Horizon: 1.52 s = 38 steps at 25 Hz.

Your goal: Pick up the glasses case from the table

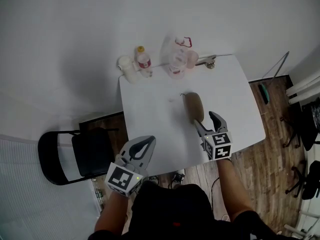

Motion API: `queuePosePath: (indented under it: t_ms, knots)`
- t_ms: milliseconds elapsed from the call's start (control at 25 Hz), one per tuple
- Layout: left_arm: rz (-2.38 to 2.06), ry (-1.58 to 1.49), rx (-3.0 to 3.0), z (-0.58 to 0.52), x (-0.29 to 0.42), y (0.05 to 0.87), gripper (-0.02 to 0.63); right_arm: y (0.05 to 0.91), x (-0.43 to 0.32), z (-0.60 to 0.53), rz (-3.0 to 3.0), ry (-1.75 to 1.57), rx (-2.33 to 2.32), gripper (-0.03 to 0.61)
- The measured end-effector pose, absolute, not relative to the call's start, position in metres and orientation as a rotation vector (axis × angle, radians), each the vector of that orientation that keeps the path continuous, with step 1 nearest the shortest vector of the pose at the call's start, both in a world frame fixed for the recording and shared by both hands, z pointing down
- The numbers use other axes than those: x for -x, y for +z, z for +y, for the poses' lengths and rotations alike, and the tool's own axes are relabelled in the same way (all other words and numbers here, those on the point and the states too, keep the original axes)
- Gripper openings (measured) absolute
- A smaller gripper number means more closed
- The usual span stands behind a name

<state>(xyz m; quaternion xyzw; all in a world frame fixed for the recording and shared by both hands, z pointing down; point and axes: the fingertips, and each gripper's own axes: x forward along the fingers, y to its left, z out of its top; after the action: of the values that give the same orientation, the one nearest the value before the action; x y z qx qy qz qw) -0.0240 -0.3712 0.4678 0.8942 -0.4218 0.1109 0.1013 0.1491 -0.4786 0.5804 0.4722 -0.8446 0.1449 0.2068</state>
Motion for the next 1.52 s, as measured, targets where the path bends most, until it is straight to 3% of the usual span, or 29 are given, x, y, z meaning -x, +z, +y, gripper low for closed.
queuePosePath:
  t_ms: [440,920,1200,1520]
  knots:
    - [-1.3,0.329,-2.538,-0.382,0.058,0.486,0.021,0.692,-0.14,-0.545,-2.041,0.58,-1.343,0.372]
    - [-1.315,0.337,-2.492,-0.372,0.084,0.493,0.021,0.743,-0.148,-0.553,-1.885,0.653,-1.365,0.385]
    - [-1.294,0.34,-2.505,-0.369,0.089,0.491,0.021,0.731,-0.152,-0.553,-1.933,0.681,-1.448,0.383]
    - [-1.243,0.311,-2.559,-0.37,0.083,0.478,0.021,0.643,-0.137,-0.534,-2.145,0.646,-1.483,0.383]
